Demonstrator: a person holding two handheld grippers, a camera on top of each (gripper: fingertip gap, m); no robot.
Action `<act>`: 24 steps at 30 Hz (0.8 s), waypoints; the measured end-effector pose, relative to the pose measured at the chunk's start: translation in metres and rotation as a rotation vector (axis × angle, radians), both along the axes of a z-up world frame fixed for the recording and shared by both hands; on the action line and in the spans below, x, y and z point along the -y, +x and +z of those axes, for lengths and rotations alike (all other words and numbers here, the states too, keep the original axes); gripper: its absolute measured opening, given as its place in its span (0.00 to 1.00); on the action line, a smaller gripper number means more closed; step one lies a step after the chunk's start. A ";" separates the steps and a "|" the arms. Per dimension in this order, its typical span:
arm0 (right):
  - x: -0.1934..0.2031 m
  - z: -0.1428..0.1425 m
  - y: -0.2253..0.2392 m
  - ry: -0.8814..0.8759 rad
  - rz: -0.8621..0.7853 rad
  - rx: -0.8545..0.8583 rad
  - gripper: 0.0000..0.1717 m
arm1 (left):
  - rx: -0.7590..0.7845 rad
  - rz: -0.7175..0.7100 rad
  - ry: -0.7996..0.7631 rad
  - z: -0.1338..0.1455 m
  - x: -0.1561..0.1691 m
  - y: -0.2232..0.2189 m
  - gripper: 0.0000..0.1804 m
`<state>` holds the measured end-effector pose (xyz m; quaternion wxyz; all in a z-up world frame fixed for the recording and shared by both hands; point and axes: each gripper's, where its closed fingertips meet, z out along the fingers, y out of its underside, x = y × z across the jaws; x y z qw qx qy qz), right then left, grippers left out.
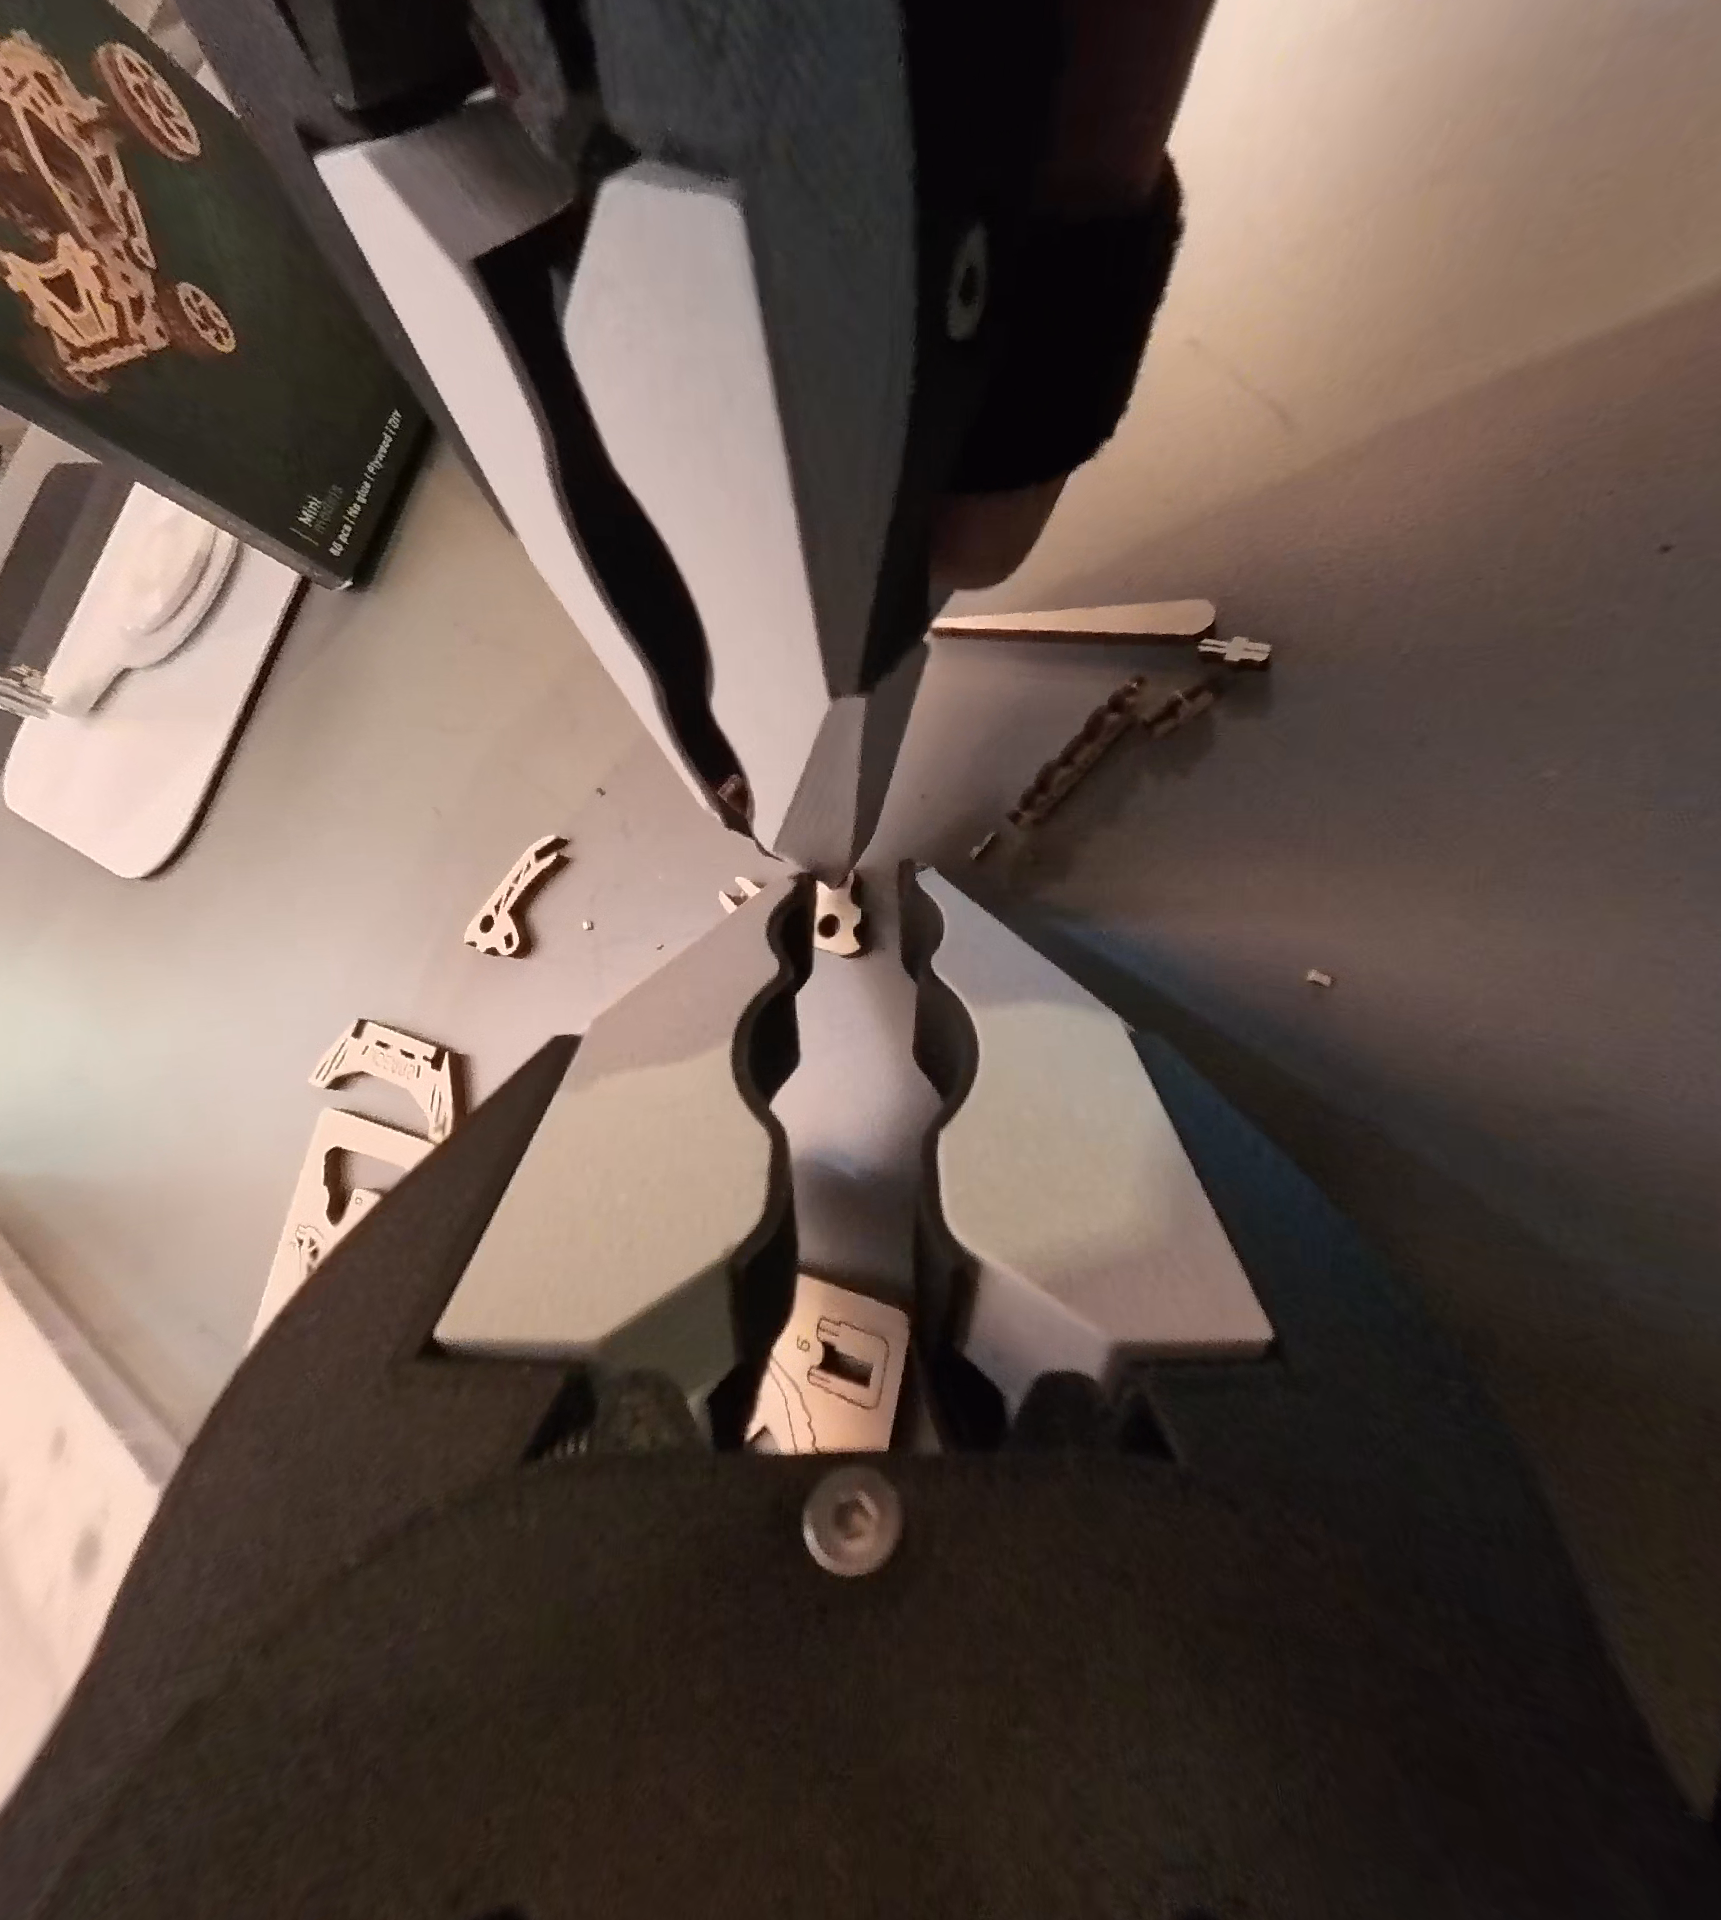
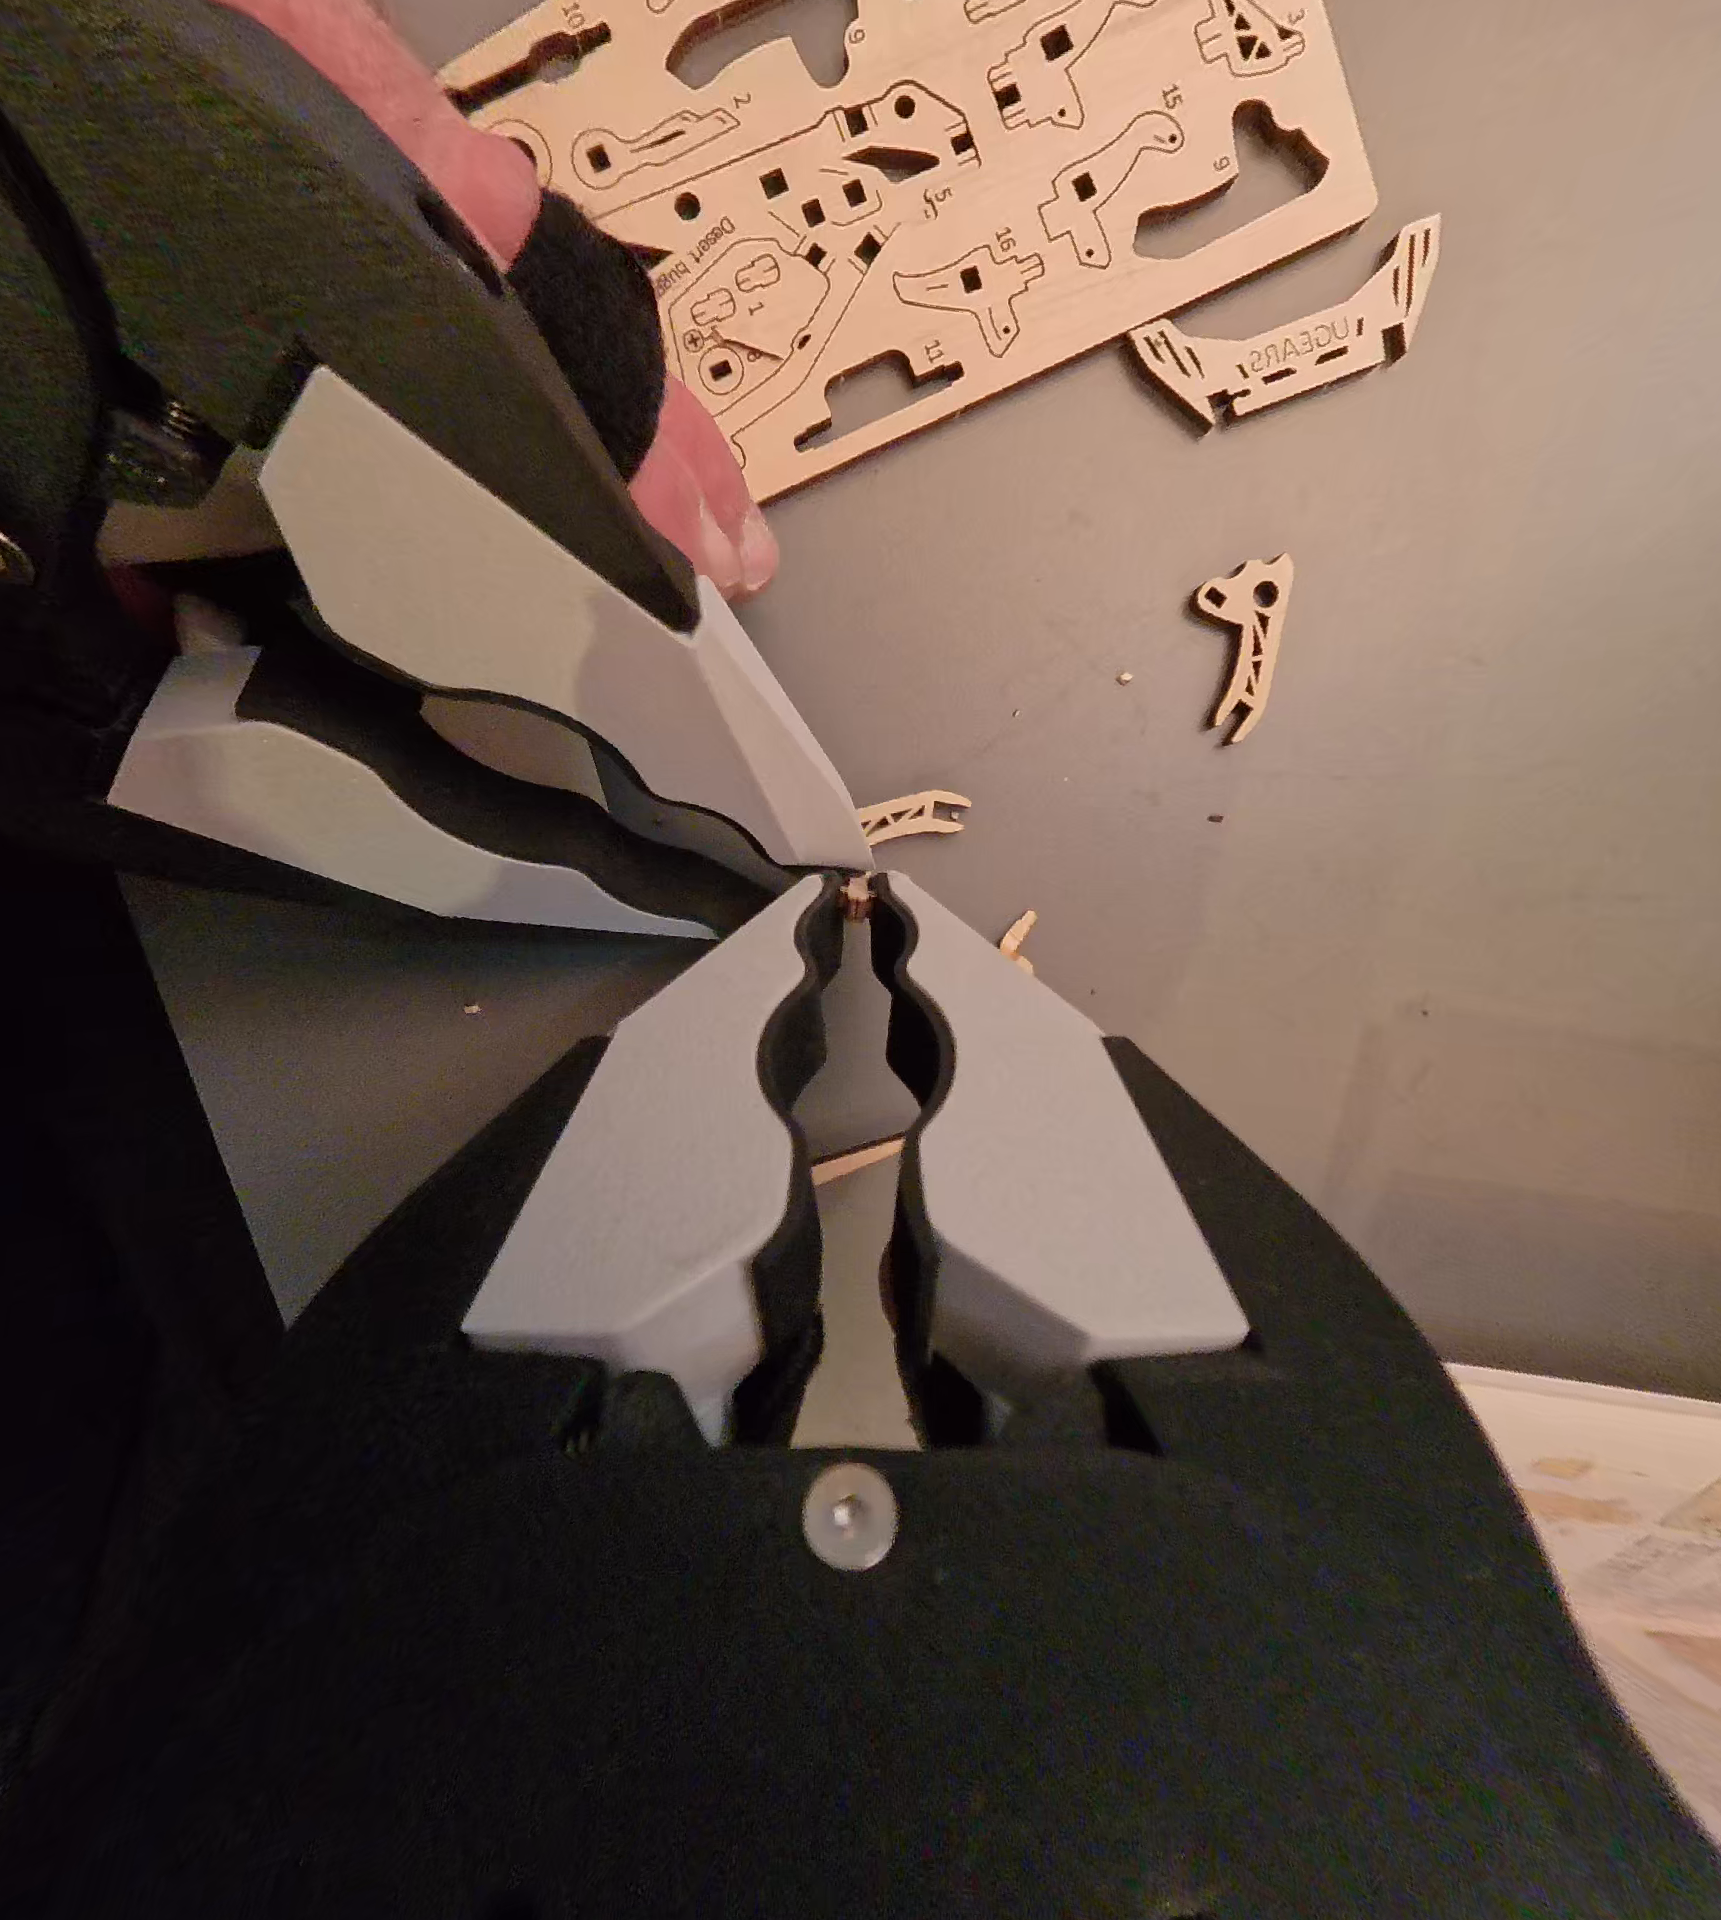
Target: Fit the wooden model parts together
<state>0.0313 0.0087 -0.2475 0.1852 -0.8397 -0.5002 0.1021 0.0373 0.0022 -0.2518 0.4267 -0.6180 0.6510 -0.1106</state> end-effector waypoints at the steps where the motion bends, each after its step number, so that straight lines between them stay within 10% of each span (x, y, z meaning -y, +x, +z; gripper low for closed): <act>1: 0.000 0.000 0.000 -0.002 0.003 0.006 0.02 | 0.000 0.001 -0.004 0.000 0.000 0.000 0.08; 24: -0.001 -0.003 -0.001 -0.039 0.054 0.060 0.01 | -0.011 0.039 -0.019 -0.002 -0.005 -0.001 0.03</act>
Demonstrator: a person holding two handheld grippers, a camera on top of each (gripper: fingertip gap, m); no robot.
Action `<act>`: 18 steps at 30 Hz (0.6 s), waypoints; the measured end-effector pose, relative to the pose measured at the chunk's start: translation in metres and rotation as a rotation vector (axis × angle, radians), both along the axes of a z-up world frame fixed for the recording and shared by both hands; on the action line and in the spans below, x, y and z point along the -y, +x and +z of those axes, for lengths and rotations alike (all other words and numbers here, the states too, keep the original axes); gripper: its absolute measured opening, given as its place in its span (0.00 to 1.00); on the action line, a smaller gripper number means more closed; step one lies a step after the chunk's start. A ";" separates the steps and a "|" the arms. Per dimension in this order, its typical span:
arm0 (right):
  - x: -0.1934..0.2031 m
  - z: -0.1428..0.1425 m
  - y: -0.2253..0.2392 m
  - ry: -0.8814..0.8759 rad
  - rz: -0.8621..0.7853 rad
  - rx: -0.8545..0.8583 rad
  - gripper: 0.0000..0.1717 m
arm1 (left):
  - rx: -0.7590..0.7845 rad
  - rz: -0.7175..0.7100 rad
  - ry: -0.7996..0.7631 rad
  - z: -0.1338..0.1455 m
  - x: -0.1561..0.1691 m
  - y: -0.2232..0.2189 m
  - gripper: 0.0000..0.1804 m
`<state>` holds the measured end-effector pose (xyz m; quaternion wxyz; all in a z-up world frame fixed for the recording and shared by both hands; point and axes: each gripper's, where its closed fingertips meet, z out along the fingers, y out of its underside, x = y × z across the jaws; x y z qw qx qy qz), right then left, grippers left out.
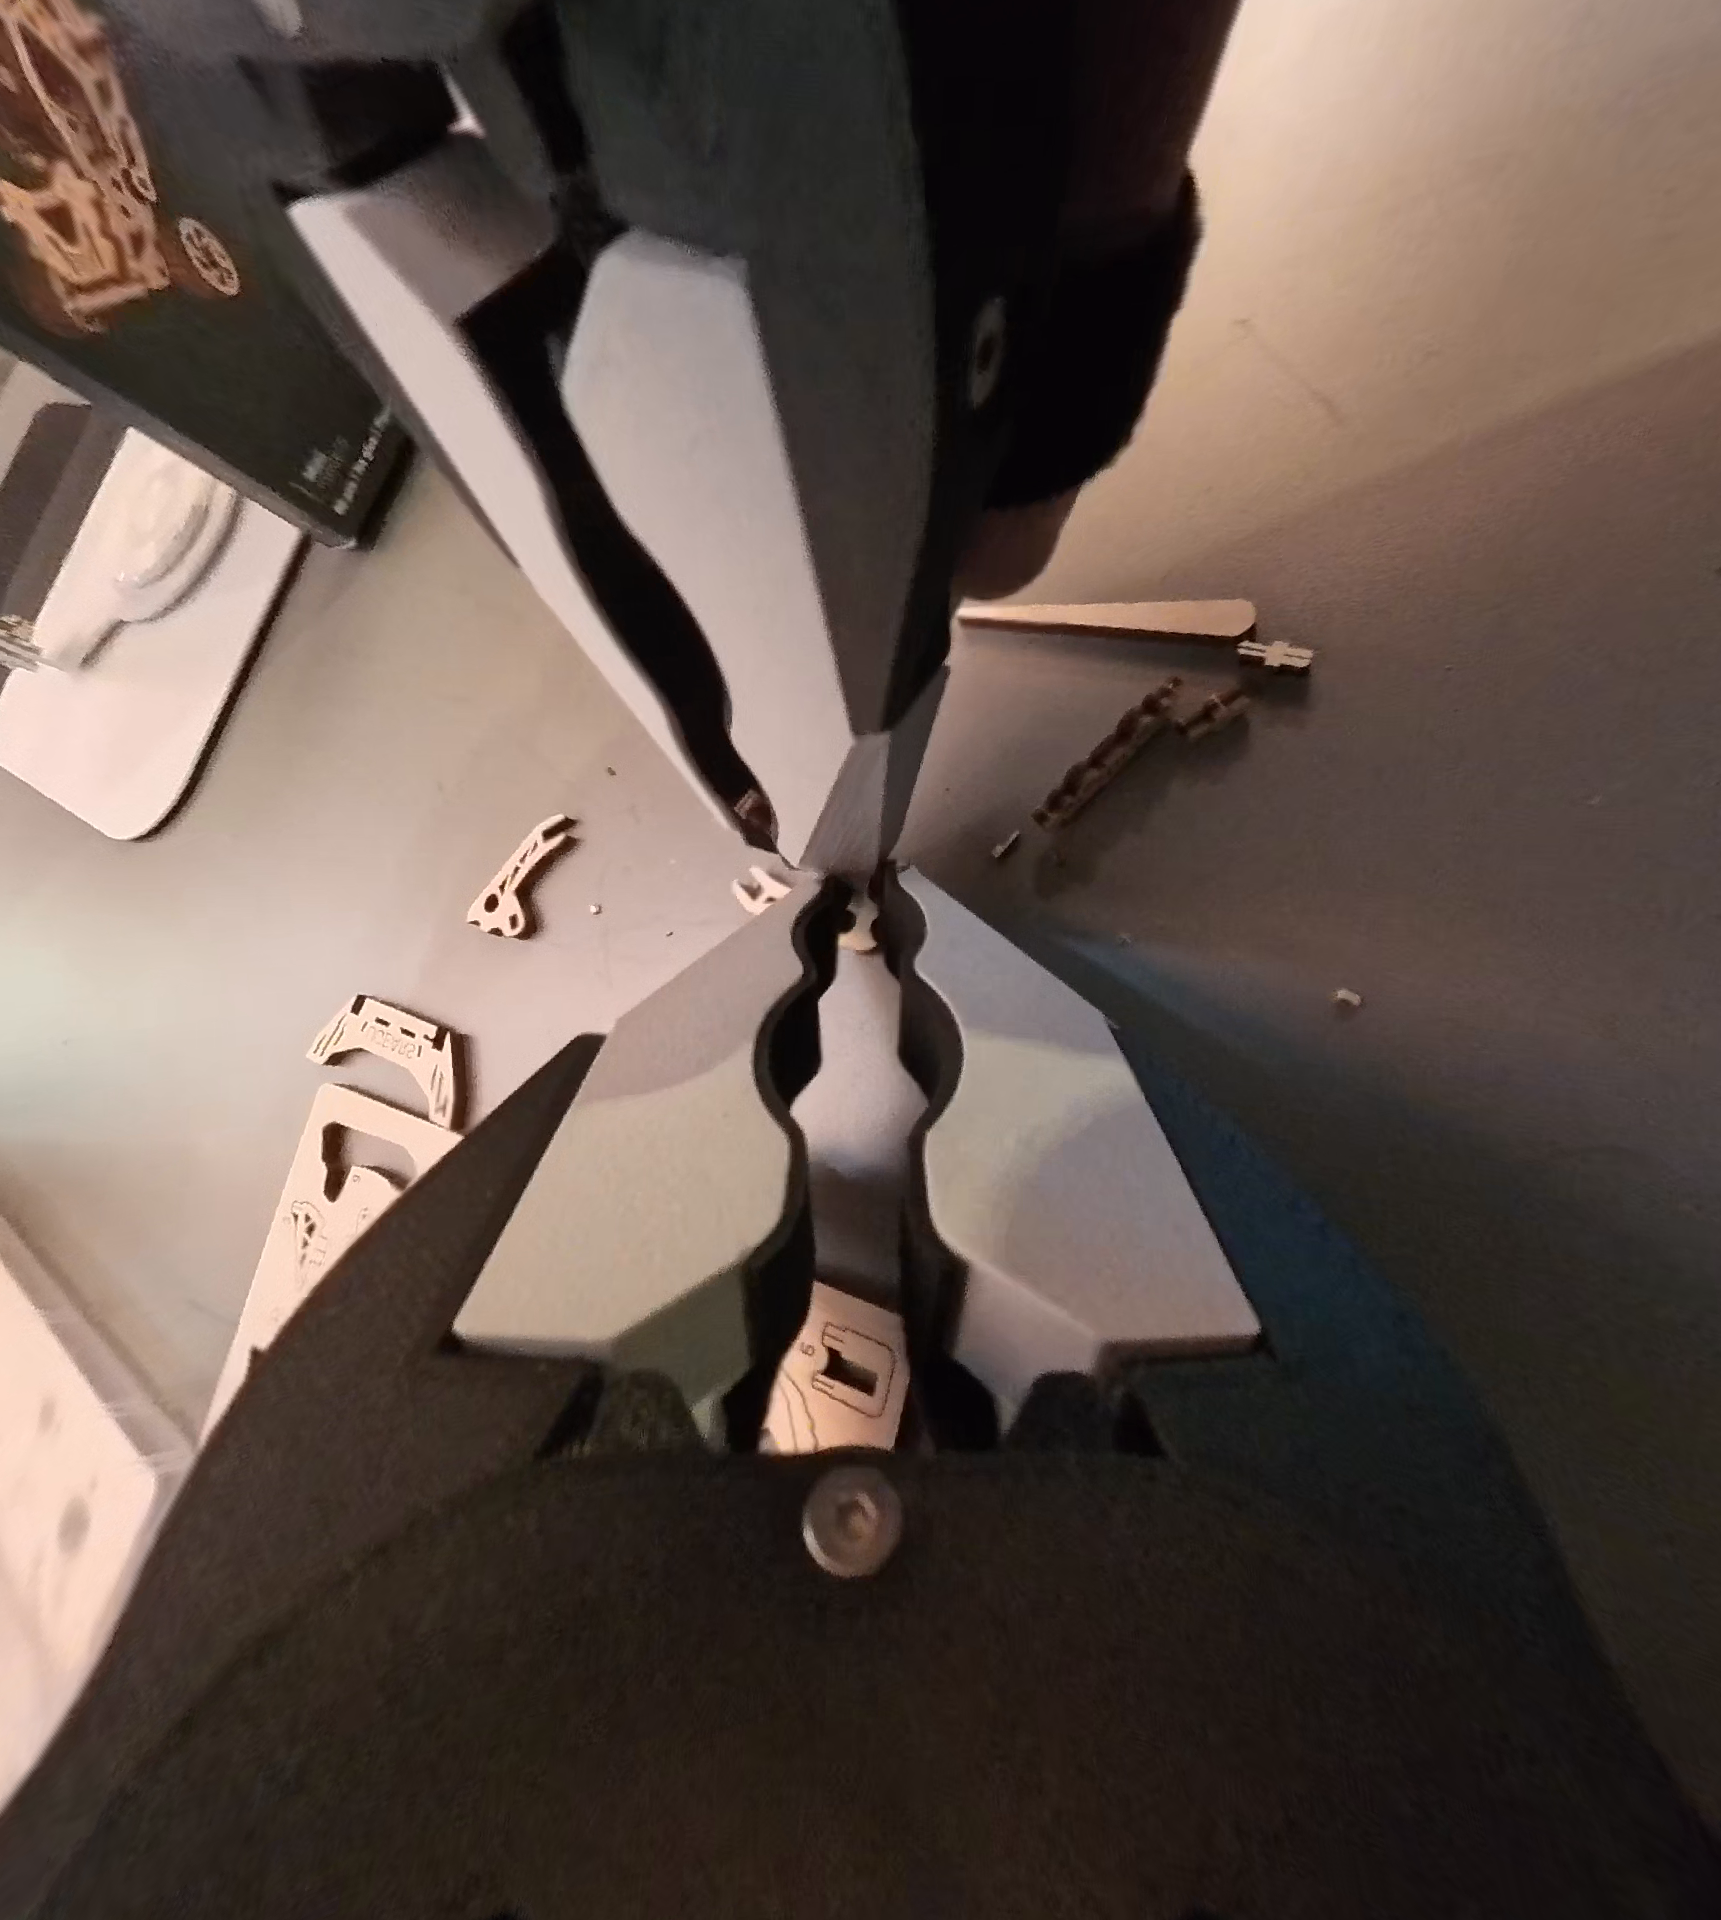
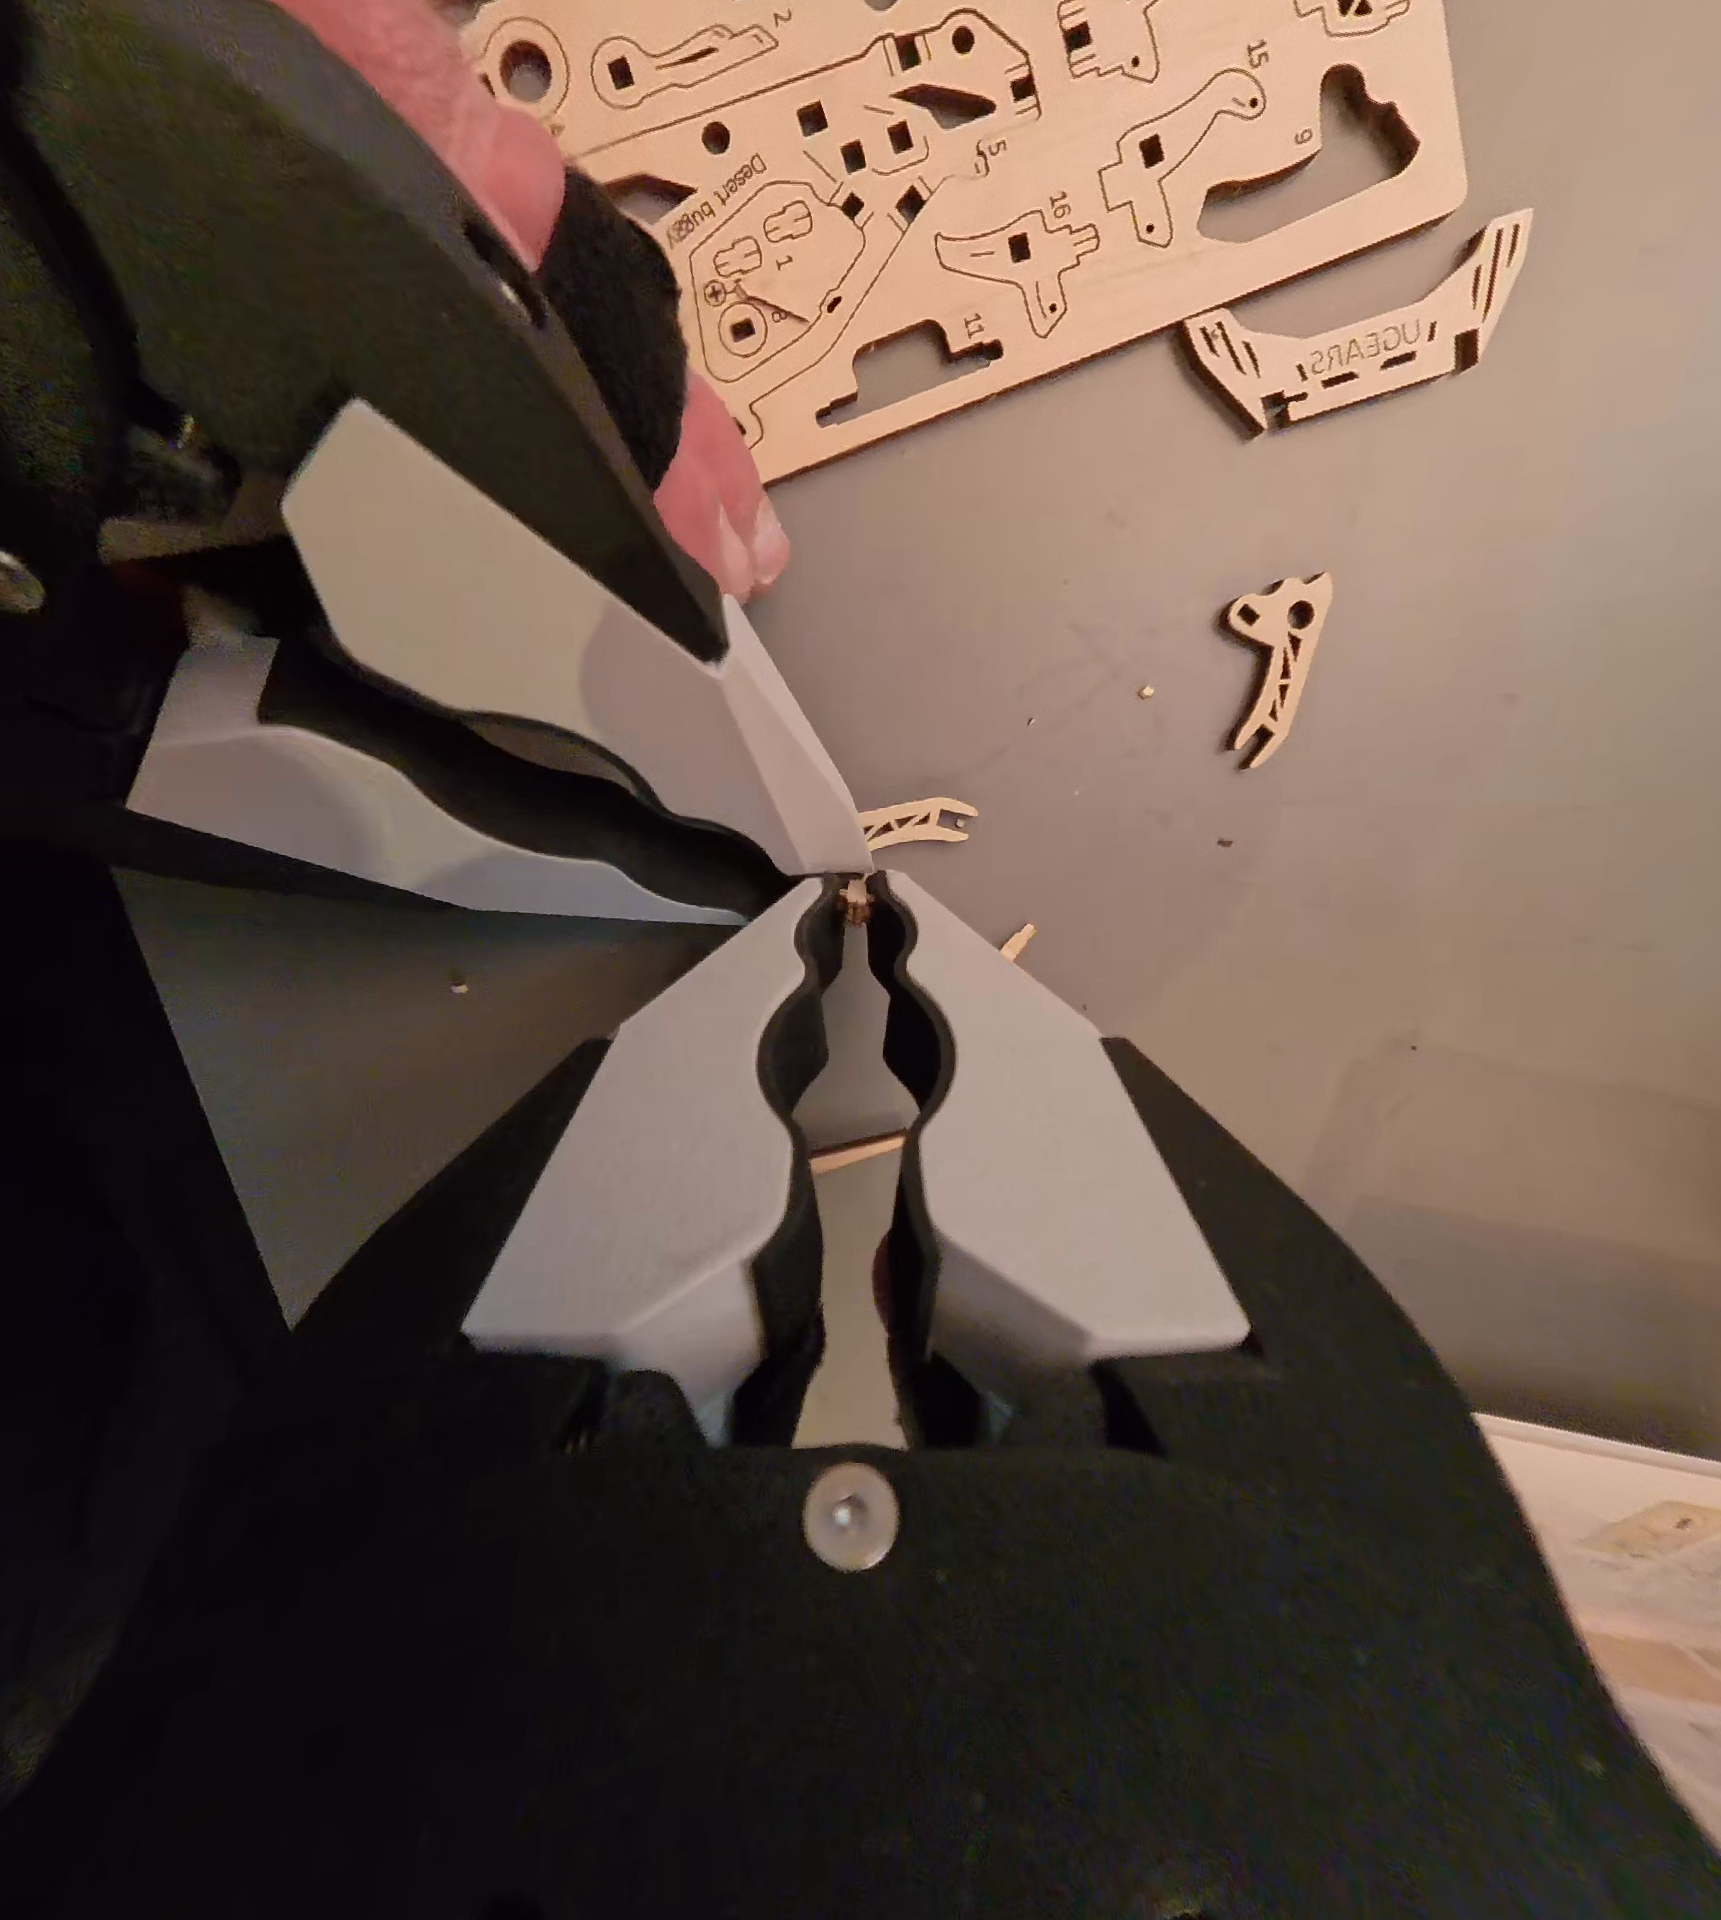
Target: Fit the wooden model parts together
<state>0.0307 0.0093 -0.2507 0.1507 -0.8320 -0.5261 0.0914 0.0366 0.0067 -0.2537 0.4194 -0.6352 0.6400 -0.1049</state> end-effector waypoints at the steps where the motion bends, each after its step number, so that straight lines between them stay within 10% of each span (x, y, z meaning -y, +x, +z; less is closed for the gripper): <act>1: -0.002 0.001 0.001 0.010 -0.015 -0.023 0.02 | 0.006 0.001 0.006 0.001 0.000 0.000 0.06; 6: -0.002 0.009 0.003 0.044 -0.049 -0.141 0.02 | 0.068 0.050 -0.006 0.010 -0.009 -0.006 0.22; 18: -0.015 0.056 0.001 0.122 -0.215 -0.635 0.02 | 0.255 0.052 -0.143 0.036 -0.010 -0.002 0.14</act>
